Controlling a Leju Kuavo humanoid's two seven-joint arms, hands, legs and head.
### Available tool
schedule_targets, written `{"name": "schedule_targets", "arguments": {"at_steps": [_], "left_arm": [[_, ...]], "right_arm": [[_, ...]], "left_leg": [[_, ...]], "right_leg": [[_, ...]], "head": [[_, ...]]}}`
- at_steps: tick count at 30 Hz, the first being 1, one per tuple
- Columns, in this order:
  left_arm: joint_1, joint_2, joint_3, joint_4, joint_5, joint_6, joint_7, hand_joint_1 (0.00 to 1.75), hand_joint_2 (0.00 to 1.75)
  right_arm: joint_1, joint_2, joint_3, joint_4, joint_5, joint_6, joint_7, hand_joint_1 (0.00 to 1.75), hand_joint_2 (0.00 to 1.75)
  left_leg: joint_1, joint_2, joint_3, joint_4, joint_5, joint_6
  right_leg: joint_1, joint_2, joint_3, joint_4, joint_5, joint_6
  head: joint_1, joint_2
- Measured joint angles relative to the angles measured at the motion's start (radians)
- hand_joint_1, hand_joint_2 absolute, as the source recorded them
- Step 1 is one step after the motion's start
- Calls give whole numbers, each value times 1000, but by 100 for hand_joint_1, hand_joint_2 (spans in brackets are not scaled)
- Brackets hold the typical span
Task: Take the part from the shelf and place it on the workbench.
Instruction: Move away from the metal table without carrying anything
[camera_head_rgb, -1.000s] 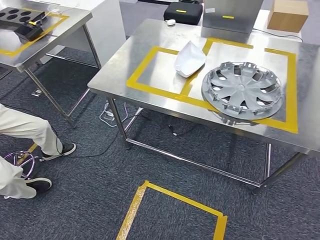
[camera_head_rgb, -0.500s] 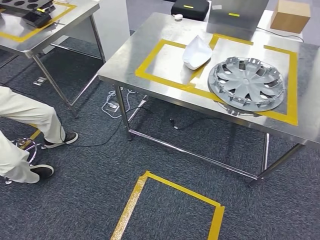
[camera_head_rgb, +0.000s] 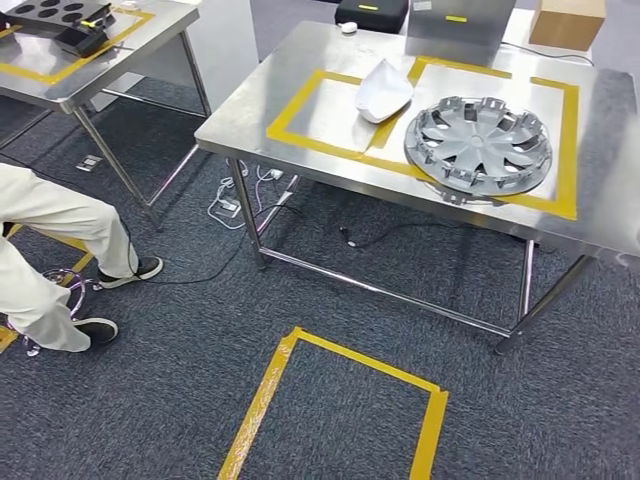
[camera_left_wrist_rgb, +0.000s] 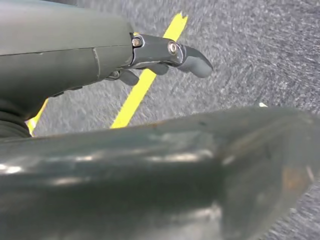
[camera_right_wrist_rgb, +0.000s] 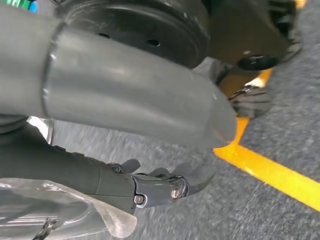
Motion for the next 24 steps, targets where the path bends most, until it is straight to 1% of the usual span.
{"name": "schedule_targets", "arguments": {"at_steps": [1, 2, 3, 4, 5, 6, 7, 8, 9, 10, 11, 12, 13, 14, 15, 16, 17, 18, 19, 20, 21, 22, 23, 24], "left_arm": [[-1, 1, -4, 0, -2, 0, 3, 0, 0], [-2, 2, -9, 0, -4, 0, 6, 0, 0], [-3, 3, -13, 0, -5, 0, 9, 0, 0], [-3, 4, -16, 0, -7, 0, 11, 0, 0], [-4, 5, -19, 0, -8, 0, 13, 0, 0], [-4, 6, -20, 0, -9, 0, 14, 0, 0], [-5, 7, -22, 0, -10, 0, 14, 0, 0], [-6, 8, -23, 0, -11, 0, 14, 0, 0], [-8, 9, -25, 0, -12, -1, 15, 0, 0], [-9, 9, -27, 0, -13, -2, 16, 0, 0], [-10, 10, -30, 0, -13, -4, 18, 0, 0], [-9, 11, -32, 0, -13, -5, 20, 0, 0], [-9, 12, -34, 0, -13, -7, 24, 0, 0], [-9, 13, -36, 0, -13, -7, 27, 0, 0], [-10, 13, -38, 0, -13, -7, 30, 0, 0], [-10, 14, -40, 0, -13, -6, 32, 0, 0], [-9, 15, -42, 0, -13, -5, 33, 0, 0], [-9, 16, -43, 0, -13, -4, 35, 0, 0], [-8, 16, -44, 0, -13, -4, 35, 0, 0], [-7, 17, -44, 0, -13, -4, 35, 0, 0], [-7, 18, -44, 0, -13, -4, 36, 0, 0], [-7, 18, -45, 0, -13, -3, 36, 0, 0], [-8, 18, -45, 0, -14, -3, 36, 0, 0], [-10, 18, -45, 0, -15, -4, 37, 0, 0]], "right_arm": [[-3, 0, 11, 1, 16, -1, 8, 0, 0], [-5, 0, 23, 3, 30, -2, 14, 0, 0], [-5, 0, 33, 4, 40, -2, 19, 0, 0], [-6, 0, 42, 5, 48, 0, 23, 0, 0], [-6, 0, 51, 5, 55, 1, 25, 0, 0], [-6, 0, 57, 6, 60, 2, 25, 0, 0], [-6, 0, 64, 6, 63, 4, 25, 0, 0], [-6, 0, 70, 6, 66, 6, 25, 0, 0], [-7, 0, 76, 6, 69, 8, 25, 0, 0], [-7, 0, 80, 6, 71, 10, 26, 0, 0], [-8, 0, 84, 7, 75, 11, 27, 0, 0], [-8, 0, 87, 7, 78, 12, 30, 0, 0], [-7, 0, 92, 8, 82, 13, 33, 0, 0], [-7, 0, 96, 8, 86, 13, 35, 0, 0], [-7, 0, 101, 9, 90, 13, 38, 0, 0], [-7, 0, 104, 10, 93, 13, 40, 0, 0], [-7, 0, 106, 10, 96, 13, 41, 0, 0], [-6, 0, 108, 11, 98, 13, 42, 0, 0], [-6, 0, 110, 11, 99, 13, 43, 0, 0], [-6, 0, 113, 11, 100, 13, 43, 0, 0], [-5, 0, 115, 11, 101, 13, 43, 0, 0], [-5, 0, 118, 11, 101, 14, 43, 0, 0], [-6, 0, 120, 12, 103, 14, 43, 0, 0], [-6, 0, 123, 12, 105, 16, 42, 0, 0]], "left_leg": [[2, -1, -14, 56, -53, -5], [4, -1, -28, 123, -100, -8], [6, -1, -35, 179, -128, -11], [8, -1, -31, 210, -132, -13], [10, -1, -11, 207, -114, -14], [11, -1, 26, 163, -82, -14], [13, -2, 76, 90, -54, -13], [13, -3, 125, 12, -40, -11], [12, -4, 160, -51, -38, -7], [10, -5, 178, -89, -43, -3], [7, -5, 180, -102, -47, 3], [6, -5, 174, -104, -44, 11], [6, -4, 168, -105, -37, 20], [6, -4, 161, -106, -29, 30], [7, -3, 152, -108, -20, 38], [8, -4, 143, -107, -12, 43], [6, -5, 133, -106, -5, 46], [5, -7, 123, -105, 2, 47], [3, -11, 115, -103, 8, 47], [2, -16, 108, -101, 13, 46], [1, -23, 102, -99, 17, 44], [1, -31, 98, -97, 20, 42], [0, -39, 93, -92, 23, 39], [-1, -48, 86, -87, 25, 35]], "right_leg": [[1, -1, -12, 0, 10, -4], [1, -2, -25, 1, 20, -6], [2, -3, -38, 3, 31, -5], [2, -4, -52, 7, 41, -4], [2, -4, -66, 11, 51, -3], [2, -4, -80, 17, 60, 0], [1, -4, -94, 24, 67, 3], [2, -4, -107, 31, 72, 6], [3, -4, -116, 36, 77, 12], [3, -4, -123, 39, 83, 18], [3, -4, -126, 40, 89, 25], [2, -4, -128, 39, 96, 32], [0, -3, -134, 42, 95, 38], [-1, -2, -144, 58, 80, 44], [-2, 0, -161, 94, 51, 48], [-3, 3, -185, 152, 10, 51], [-2, 4, -209, 224, -33, 53], [-2, 5, -229, 288, -65, 54], [-2, 5, -233, 324, -80, 53], [-2, 6, -216, 320, -76, 52], [-2, 10, -179, 273, -56, 50], [-2, 24, -126, 197, -28, 46], [-3, 47, -77, 121, -11, 41], [-4, 67, -41, 64, 0, 37]], "head": [[-2, 0], [-3, 0], [-3, 0], [-3, 0], [-3, 0], [-3, 0], [-3, 0], [-3, 0], [-3, 0], [-3, 0], [-2, 0], [-2, 0], [-2, 0], [-1, 0], [1, 0], [3, 0], [4, 0], [4, 0], [4, 0], [4, 0], [4, 0], [4, 0], [4, 0], [4, 0]]}}
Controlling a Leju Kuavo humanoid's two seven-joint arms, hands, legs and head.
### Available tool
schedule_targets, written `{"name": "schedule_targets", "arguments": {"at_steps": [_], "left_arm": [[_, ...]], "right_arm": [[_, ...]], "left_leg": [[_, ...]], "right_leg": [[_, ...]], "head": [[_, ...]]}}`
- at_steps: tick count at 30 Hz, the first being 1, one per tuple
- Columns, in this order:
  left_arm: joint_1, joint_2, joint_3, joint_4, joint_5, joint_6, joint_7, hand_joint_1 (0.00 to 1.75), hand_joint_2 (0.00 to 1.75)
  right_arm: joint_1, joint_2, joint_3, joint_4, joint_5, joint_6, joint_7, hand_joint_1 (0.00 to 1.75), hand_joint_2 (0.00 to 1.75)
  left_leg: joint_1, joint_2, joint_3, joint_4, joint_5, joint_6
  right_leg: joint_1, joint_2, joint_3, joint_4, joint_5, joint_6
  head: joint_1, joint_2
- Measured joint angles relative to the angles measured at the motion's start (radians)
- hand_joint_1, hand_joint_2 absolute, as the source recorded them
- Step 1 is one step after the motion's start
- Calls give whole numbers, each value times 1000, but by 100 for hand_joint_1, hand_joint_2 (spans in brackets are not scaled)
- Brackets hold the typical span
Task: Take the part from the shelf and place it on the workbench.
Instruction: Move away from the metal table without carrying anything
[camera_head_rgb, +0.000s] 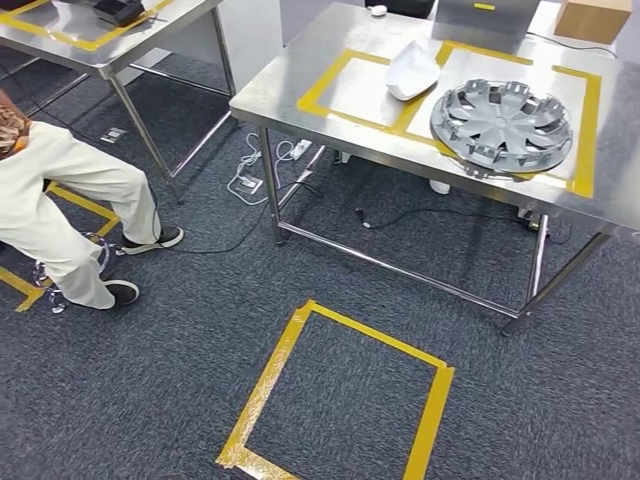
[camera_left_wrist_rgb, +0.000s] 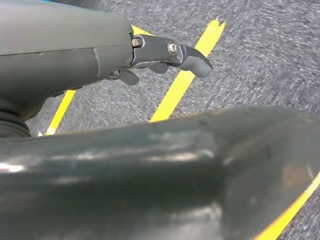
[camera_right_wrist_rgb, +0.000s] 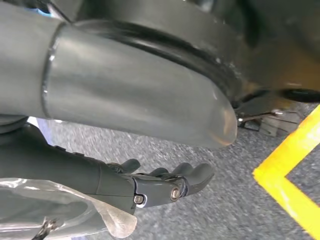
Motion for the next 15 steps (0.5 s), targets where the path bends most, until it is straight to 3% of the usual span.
{"name": "schedule_targets", "arguments": {"at_steps": [2, 4, 5, 7, 9, 10, 11, 12, 13, 15], "left_arm": [[-3, 1, -2, 0, -2, 0, 0, 0, 0], [-2, 3, -3, 0, -2, 0, 0, 0, 0], [-1, 4, -4, 0, -2, 0, 0, 0, 0], [-2, 6, -5, 0, -1, -1, 0, 0, 0], [-2, 6, -5, 0, 0, -4, 0, 0, 0], [-1, 6, -5, 0, 1, -7, 1, 0, 0], [0, 6, -5, 0, 2, -10, 1, 0, 0], [2, 7, -5, 0, 3, -11, 2, 0, 0], [3, 7, -5, 0, 3, -12, 4, 0, 0], [1, 8, -5, 0, 3, -11, 7, 0, 0]], "right_arm": [[1, 0, 5, 2, 6, 5, -2, 0, 0], [2, 0, 8, 3, 12, 10, -2, 0, 0], [1, 0, 10, 4, 14, 11, -2, 0, 0], [1, 1, 11, 4, 11, 14, -2, 0, 0], [2, 1, 12, 4, 2, 16, -3, 0, 0], [2, 1, 12, 4, -1, 16, -5, 0, 0], [2, 1, 12, 4, -1, 16, -6, 0, 0], [1, 1, 12, 4, 2, 16, -7, 0, 0], [0, 1, 13, 4, 7, 17, -8, 0, 0], [-2, 1, 18, 4, 20, 20, -5, 0, 0]], "left_leg": [[1, -17, -14, 8, 7, -10], [3, -34, -24, 13, 11, -22], [3, -30, -32, 25, 1, -28], [5, -3, -71, 108, -52, -39], [10, 20, -129, 245, -116, -49], [12, 24, -147, 291, -129, -53], [13, 27, -148, 301, -122, -54], [14, 31, -130, 269, -96, -54], [14, 44, -95, 201, -58, -52], [6, 94, -29, 65, -7, -42]], "right_leg": [[1, 16, 23, -40, 0, -8], [0, -7, 21, -42, 6, -17], [-1, -19, 21, -45, 10, -23], [-4, -47, 19, -49, 14, -32], [-2, -76, 17, -49, 14, -34], [-1, -90, 16, -49, 14, -35], [-1, -103, 16, -48, 13, -35], [-1, -115, 16, -48, 13, -34], [-1, -126, 18, -48, 12, -33], [3, -146, 21, -46, 8, -27]], "head": [[-1, 0], [0, 0], [-3, 0], [-10, 0], [-14, 0], [-14, 0], [-14, 0], [-14, 0], [-14, 0], [-15, 0]]}}
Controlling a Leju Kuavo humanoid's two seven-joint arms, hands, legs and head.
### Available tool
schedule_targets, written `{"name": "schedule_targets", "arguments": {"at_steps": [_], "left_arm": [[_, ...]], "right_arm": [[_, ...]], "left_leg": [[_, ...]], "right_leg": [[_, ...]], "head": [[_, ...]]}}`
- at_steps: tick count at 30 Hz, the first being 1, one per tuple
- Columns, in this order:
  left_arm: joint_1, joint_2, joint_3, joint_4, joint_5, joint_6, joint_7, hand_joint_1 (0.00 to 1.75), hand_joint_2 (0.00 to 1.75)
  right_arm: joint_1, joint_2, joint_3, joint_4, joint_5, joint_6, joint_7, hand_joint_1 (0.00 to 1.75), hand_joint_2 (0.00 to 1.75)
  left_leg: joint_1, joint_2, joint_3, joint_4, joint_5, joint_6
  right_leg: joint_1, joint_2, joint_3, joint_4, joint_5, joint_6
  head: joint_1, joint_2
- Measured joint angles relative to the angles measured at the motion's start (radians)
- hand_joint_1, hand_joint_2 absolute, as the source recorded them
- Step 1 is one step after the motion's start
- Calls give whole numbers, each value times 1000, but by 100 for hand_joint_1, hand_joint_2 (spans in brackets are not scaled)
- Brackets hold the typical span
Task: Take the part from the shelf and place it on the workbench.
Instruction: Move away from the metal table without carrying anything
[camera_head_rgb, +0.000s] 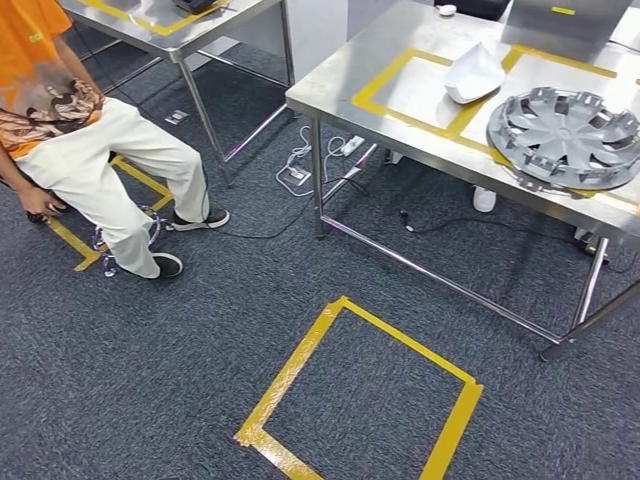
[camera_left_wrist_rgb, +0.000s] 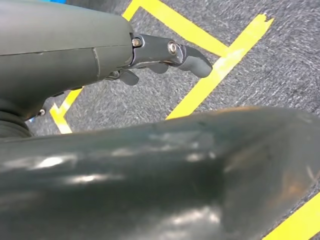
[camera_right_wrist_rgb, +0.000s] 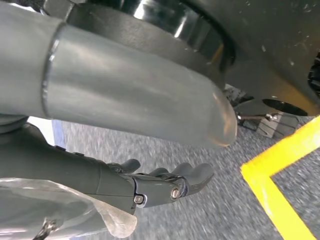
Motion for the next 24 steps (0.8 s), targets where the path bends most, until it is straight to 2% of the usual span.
{"name": "schedule_targets", "arguments": {"at_steps": [1, 2, 4, 5, 6, 8, 9, 10, 11, 12, 13, 15, 16, 17, 18, 19, 20, 21, 22, 23, 24], "left_arm": [[-2, 0, 0, 0, 0, 0, 1, 0, 0], [-3, 0, 0, 0, 0, 0, 1, 0, 0], [-2, 1, 0, 0, 2, 1, 2, 0, 0], [0, 1, 0, 0, 4, 1, 2, 0, 0], [1, 1, 0, 0, 7, 1, 2, 0, 0], [-1, 0, 0, 0, 10, 1, 2, 0, 0], [-2, 0, 0, 0, 11, 1, 2, 0, 0], [-2, 0, 0, 0, 11, 1, 2, 0, 0], [-2, 0, 0, 0, 11, 1, 2, 0, 0], [-1, 0, 0, 0, 11, 1, 3, 0, 0], [-1, 0, 0, 0, 12, 1, 3, 0, 0], [-3, -1, 0, 0, 11, 1, 4, 0, 0], [-4, -1, 0, 0, 11, 1, 4, 0, 0], [-4, -1, 0, 0, 10, 0, 4, 0, 0], [-4, -1, 0, 0, 10, 0, 4, 0, 0], [-3, 0, -1, 0, 10, 0, 4, 0, 0], [-2, 1, -1, 0, 10, 0, 4, 0, 0], [-1, 1, -1, 0, 10, 0, 4, 0, 0], [-2, 1, -1, 0, 10, 0, 4, 0, 0], [-3, 1, -1, 0, 10, 0, 4, 0, 0], [-4, 1, -1, 0, 10, 0, 4, 0, 0]], "right_arm": [[0, 0, 3, 0, 5, 2, 2, 0, 0], [0, 0, 6, 0, 9, 3, 4, 0, 0], [-2, 0, 11, 0, 13, 1, 6, 0, 0], [-3, 0, 13, 0, 14, -4, 6, 0, 0], [-3, 0, 14, 1, 15, -10, 5, 0, 0], [-2, 0, 15, 2, 17, -18, 4, 0, 0], [-1, 0, 15, 2, 19, -20, 6, 0, 0], [0, 0, 15, 3, 20, -20, 8, 0, 0], [2, 0, 15, 3, 21, -20, 10, 0, 0], [3, 0, 15, 3, 22, -21, 11, 0, 0], [3, 0, 16, 3, 22, -20, 12, 0, 0], [3, -2, 16, 4, 23, -17, 13, 0, 0], [2, -2, 16, 4, 24, -15, 13, 0, 0], [1, -2, 16, 5, 25, -12, 14, 0, 0], [1, -2, 16, 5, 25, -10, 16, 0, 0], [1, -2, 17, 5, 26, -9, 17, 0, 0], [1, -2, 17, 5, 26, -9, 17, 0, 0], [1, -2, 18, 5, 27, -9, 18, 0, 0], [2, -2, 20, 6, 27, -8, 18, 0, 0], [2, -2, 21, 6, 27, -8, 18, 0, 0], [3, -3, 22, 6, 27, -8, 18, 0, 0]], "left_leg": [[-5, 20, 16, -40, 9, 7], [-9, 28, 18, -52, 5, 12], [-7, 10, 12, -55, 7, 25], [-5, -1, 12, -58, 10, 32], [-2, -12, 12, -62, 14, 39], [0, -34, 10, -64, 20, 48], [-1, -47, 9, -64, 21, 50], [-1, -60, 8, -63, 21, 51], [-2, -74, 7, -61, 22, 51], [-2, -89, 7, -59, 22, 51], [-2, -103, 8, -57, 21, 51], [-2, -130, 3, -48, 19, 46], [-2, -142, -2, -44, 19, 41], [-1, -153, -9, -40, 21, 35], [-1, -166, -15, -38, 24, 28], [2, -177, -20, -38, 26, 22], [2, -174, -25, -31, 22, 16], [1, -157, -35, -11, 8, 11], [1, -132, -53, 29, -17, 5], [1, -101, -80, 91, -51, 0], [3, -81, -111, 162, -84, -5]], "right_leg": [[3, -11, 0, 1, -2, 4], [6, -21, -1, 3, -3, 7], [7, -37, -2, 4, -7, 16], [6, -23, -5, 12, -18, 21], [4, 2, -17, 39, -38, 25], [1, 62, -70, 156, -102, 31], [1, 76, -105, 229, -132, 32], [1, 81, -133, 285, -147, 32], [2, 84, -148, 308, -142, 31], [1, 87, -142, 288, -116, 30], [1, 93, -119, 230, -75, 28], [-5, 144, -61, 90, -10, 24], [-7, 168, -41, 48, 1, 23], [-9, 185, -32, 30, 1, 21], [-8, 182, -29, 25, -1, 19], [-9, 168, -28, 26, 1, 15], [-10, 155, -28, 24, 3, 10], [-12, 139, -27, 21, 5, 5], [-13, 123, -26, 19, 6, 0], [-11, 107, -26, 19, 5, -3], [-9, 89, -27, 19, 4, -5]], "head": [[0, 0], [0, 0], [0, 0], [1, 0], [4, 0], [9, 0], [10, 0], [10, 0], [10, 0], [10, 0], [10, 0], [10, 0], [10, 0], [10, 0], [10, 0], [10, 0], [10, 0], [6, 0], [3, 0], [0, 0], [-3, 0]]}}
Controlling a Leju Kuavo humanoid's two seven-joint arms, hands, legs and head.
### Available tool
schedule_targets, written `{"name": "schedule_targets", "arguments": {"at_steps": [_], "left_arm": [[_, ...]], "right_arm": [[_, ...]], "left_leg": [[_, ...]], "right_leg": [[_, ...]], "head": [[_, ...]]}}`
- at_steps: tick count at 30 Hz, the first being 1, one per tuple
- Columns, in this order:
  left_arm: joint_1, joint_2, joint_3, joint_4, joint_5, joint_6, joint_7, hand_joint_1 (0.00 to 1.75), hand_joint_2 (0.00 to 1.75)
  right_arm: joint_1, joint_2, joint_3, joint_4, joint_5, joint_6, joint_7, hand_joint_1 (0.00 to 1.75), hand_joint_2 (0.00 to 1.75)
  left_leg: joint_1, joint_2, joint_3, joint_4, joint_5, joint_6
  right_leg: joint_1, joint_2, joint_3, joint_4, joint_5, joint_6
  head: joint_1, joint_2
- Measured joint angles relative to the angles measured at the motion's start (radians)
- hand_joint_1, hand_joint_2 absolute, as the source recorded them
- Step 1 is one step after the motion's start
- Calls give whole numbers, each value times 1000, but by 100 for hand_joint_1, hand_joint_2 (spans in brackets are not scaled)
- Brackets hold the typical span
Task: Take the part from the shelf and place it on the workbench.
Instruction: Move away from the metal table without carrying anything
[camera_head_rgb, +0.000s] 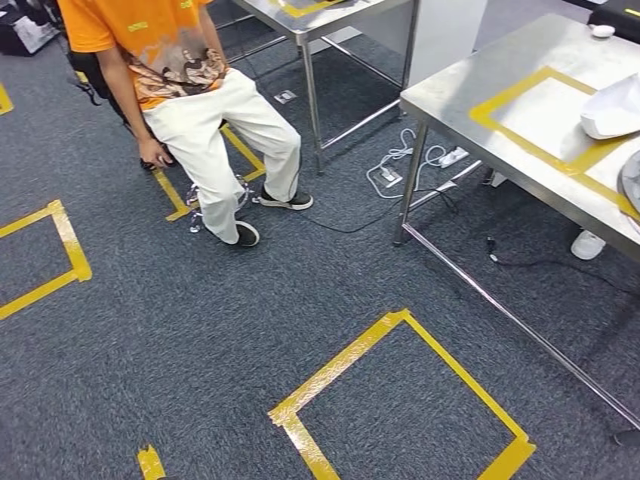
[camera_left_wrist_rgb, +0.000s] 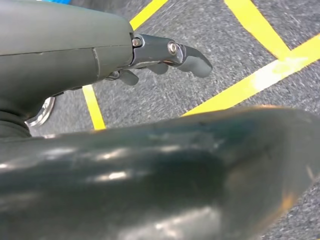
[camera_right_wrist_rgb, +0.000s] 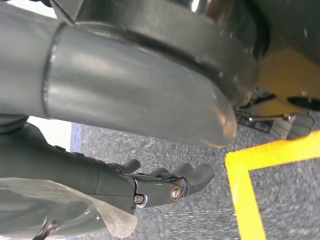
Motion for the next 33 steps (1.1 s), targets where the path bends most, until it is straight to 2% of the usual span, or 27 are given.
{"name": "schedule_targets", "arguments": {"at_steps": [1, 2, 3, 4, 5, 7, 8, 10, 11, 13, 14, 15, 16, 17, 18, 19, 20, 21, 23, 24, 25, 26, 28, 30, 31, 32, 33], "left_arm": [[0, 0, 0, 0, 0, 0, 0, 0, 0], [0, 0, 0, 0, 0, 0, 0, 0, 0], [2, 0, 0, 0, 0, 0, 0, 0, 0], [3, 0, 0, 0, 0, 0, 0, 0, 0], [4, 0, 0, 0, 0, 0, 0, 0, 0], [1, 1, -1, 0, 0, 0, 0, 0, 0], [-1, 1, -1, 0, 0, 0, 0, 0, 0], [0, 1, -1, 0, 5, 0, 0, 0, 0], [3, 1, 0, 0, 13, 0, -1, 0, 0], [6, 1, 6, 0, 33, 6, -9, 0, 0], [6, -1, 12, 0, 41, 12, -14, 0, 0], [6, -3, 19, 0, 44, 20, -18, 0, 0], [6, -5, 27, 0, 44, 28, -20, 0, 0], [7, -8, 35, 0, 45, 36, -23, 0, 0], [10, -10, 44, 0, 45, 42, -29, 0, 0], [14, -12, 54, 0, 45, 46, -41, 0, 0], [16, -15, 62, 0, 44, 48, -58, 0, 0], [18, -20, 69, 0, 43, 49, -75, 0, 0], [19, -29, 76, 1, 36, 46, -96, 0, 0], [20, -34, 77, 2, 31, 44, -101, 0, 0], [22, -37, 77, 3, 24, 41, -104, 0, 0], [25, -40, 75, 4, 13, 40, -105, 0, 0], [29, -44, 63, 7, -18, 38, -103, 0, 0], [28, -47, 42, 9, -45, 35, -98, 0, 0], [29, -48, 33, 9, -53, 31, -95, 0, 0], [30, -49, 26, 10, -58, 25, -91, 0, 0], [33, -49, 18, 10, -61, 19, -87, 0, 0]], "right_arm": [[1, 0, 1, 0, 0, 0, 0, 0, 0], [1, -1, 1, 0, 0, 0, 0, 0, 0], [0, -1, 1, 0, 0, 0, 0, 0, 0], [-1, -1, 1, 0, 0, 0, 0, 0, 0], [-2, -1, 1, 0, 0, 0, 0, 0, 0], [-3, -1, 2, 0, 1, 2, 0, 0, 0], [-3, -1, 3, 0, 3, 4, 0, 0, 0], [-6, -1, 6, 0, 6, 5, -4, 0, 0], [-7, -1, 8, 0, 2, 1, -14, 0, 0], [-9, -1, 9, 0, -15, -22, -49, 0, 0], [-7, -1, 9, 0, -24, -35, -65, 0, 0], [-5, -1, 8, 0, -29, -47, -77, 0, 0], [-2, -1, 7, 0, -30, -55, -83, 0, 0], [2, -1, 7, 1, -33, -63, -84, 0, 0], [6, -1, 6, 1, -37, -69, -83, 0, 0], [9, -1, 4, 1, -42, -74, -81, 0, 0], [12, -1, 1, 1, -47, -78, -78, 0, 0], [14, -1, -3, 1, -50, -81, -77, 0, 0], [16, -1, -10, 2, -53, -87, -80, 0, 0], [16, -1, -12, 2, -55, -89, -83, 0, 0], [16, -1, -14, 2, -57, -91, -88, 0, 0], [16, 0, -15, 2, -58, -93, -93, 0, 0], [16, 3, -17, 2, -57, -94, -104, 0, 0], [18, 6, -18, 2, -56, -93, -112, 0, 0], [20, 6, -18, 2, -54, -93, -113, 0, 0], [21, 6, -18, 2, -52, -92, -112, 0, 0], [21, 5, -18, 2, -49, -91, -110, 0, 0]], "left_leg": [[3, 10, -25, 60, -23, -4], [5, 14, -37, 92, -30, -6], [6, 16, -29, 83, -16, -6], [7, 21, -2, 34, 15, -4], [5, 37, 38, -39, 50, 0], [-4, 77, 102, -164, 87, 11], [-9, 90, 114, -192, 89, 16], [-12, 80, 111, -199, 85, 27], [-10, 70, 111, -202, 88, 33], [-5, 52, 111, -208, 94, 46], [-3, 43, 110, -210, 97, 50], [-4, 31, 108, -210, 98, 53], [-5, 19, 106, -209, 99, 55], [-6, 5, 106, -209, 100, 56], [-6, -9, 107, -208, 100, 56], [-6, -23, 108, -207, 100, 56], [-6, -38, 108, -205, 99, 55], [-8, -51, 107, -202, 98, 53], [-8, -75, 99, -194, 98, 44], [-6, -85, 95, -192, 99, 38], [-4, -96, 90, -191, 101, 32], [-3, -95, 88, -190, 101, 26], [-5, -53, 69, -152, 75, 14], [-3, 0, 17, -37, 12, 2], [0, 9, -15, 31, -17, -3], [3, 12, -37, 81, -32, -6], [6, 14, -44, 96, -28, -9]], "right_leg": [[1, -17, 0, 0, -1, -1], [2, -34, 0, 0, -2, -1], [3, -48, 0, 0, -3, 0], [3, -61, 2, 0, -4, 1], [3, -73, 5, 0, -5, 3], [8, -96, 9, 2, -9, 10], [10, -107, 10, 3, -11, 14], [12, -126, 13, 2, -14, 24], [11, -119, 13, 5, -19, 30], [7, -69, -8, 53, -55, 39], [6, -36, -36, 110, -87, 42], [5, -17, -70, 182, -121, 43], [6, -9, -103, 248, -145, 44], [6, -5, -124, 289, -151, 44], [6, -4, -129, 291, -136, 43], [6, 0, -114, 251, -103, 41], [5, 14, -84, 181, -61, 39], [3, 38, -54, 112, -31, 37], [1, 76, -12, 24, -8, 32], [2, 79, -6, 16, -13, 29], [2, 70, -2, 13, -13, 25], [2, 59, 0, 11, -10, 19], [-1, 32, 4, 5, -7, 8], [-1, -1, 5, 4, -9, 1], [0, -19, 6, 4, -11, -1], [0, -35, 7, 4, -13, -1], [1, -51, 8, 5, -15, -1]], "head": [[0, 0], [0, 0], [0, 0], [0, 0], [0, 0], [-1, 0], [0, 0], [2, 0], [3, 0], [8, 0], [12, 0], [14, 0], [15, 0], [15, 0], [15, 0], [15, 0], [15, 0], [14, 0], [14, 0], [14, 0], [14, 0], [14, 0], [8, 0], [1, 0], [0, 0], [1, 0], [0, 0]]}}
